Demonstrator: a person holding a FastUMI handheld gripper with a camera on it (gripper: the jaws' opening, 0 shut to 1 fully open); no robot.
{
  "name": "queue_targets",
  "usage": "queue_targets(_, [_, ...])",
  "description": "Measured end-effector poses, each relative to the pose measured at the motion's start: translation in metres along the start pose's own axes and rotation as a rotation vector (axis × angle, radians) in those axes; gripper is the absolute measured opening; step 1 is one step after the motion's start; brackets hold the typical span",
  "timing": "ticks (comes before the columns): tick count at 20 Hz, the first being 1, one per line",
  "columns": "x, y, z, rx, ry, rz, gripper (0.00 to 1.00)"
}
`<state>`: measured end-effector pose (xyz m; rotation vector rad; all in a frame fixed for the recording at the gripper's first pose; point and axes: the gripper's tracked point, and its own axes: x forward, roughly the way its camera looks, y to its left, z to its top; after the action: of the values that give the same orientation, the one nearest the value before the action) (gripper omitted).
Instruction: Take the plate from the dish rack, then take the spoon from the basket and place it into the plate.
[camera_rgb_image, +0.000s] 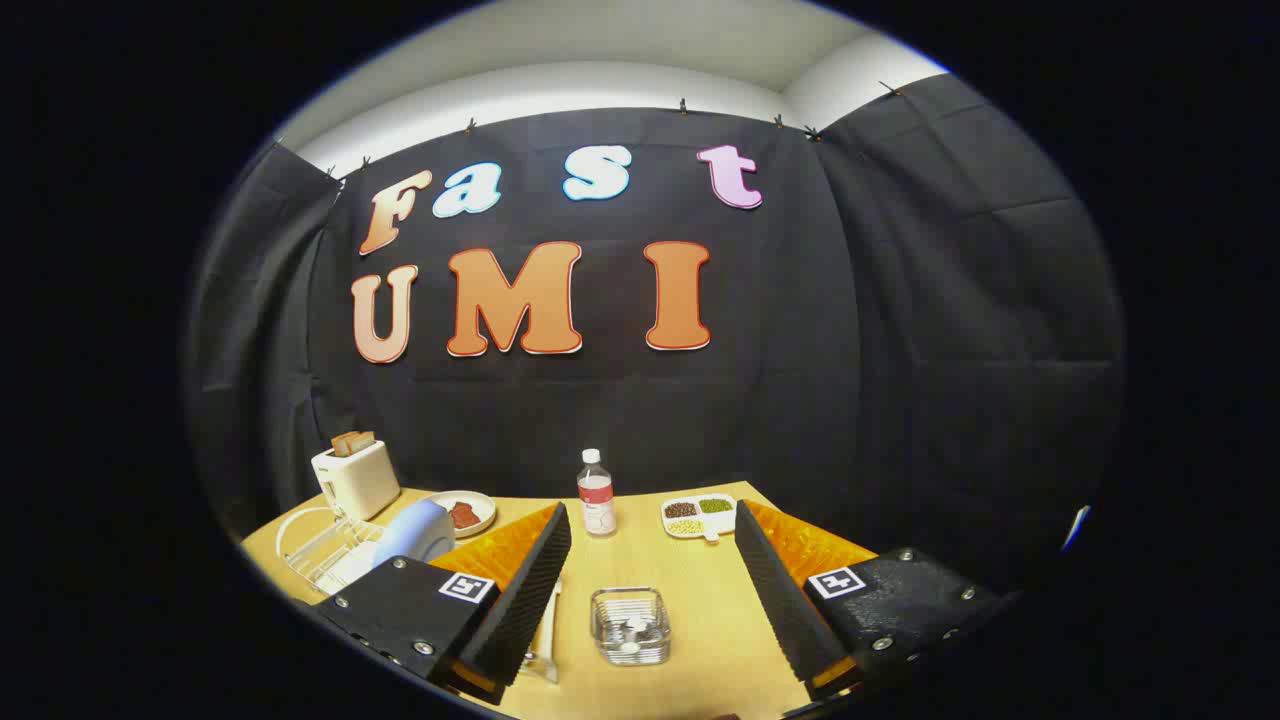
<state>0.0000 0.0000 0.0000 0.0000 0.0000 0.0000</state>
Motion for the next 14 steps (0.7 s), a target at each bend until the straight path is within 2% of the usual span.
queue_targets(4, [-0.034,0.041,0.003,-0.001,0.001,-0.027,0.98])
queue_targets(7, [-0.045,0.05,0.004,-0.029,0.007,-0.06,0.98])
queue_targets(14, [-0.056,0.066,0.002,0.073,0.069,-0.055,0.98])
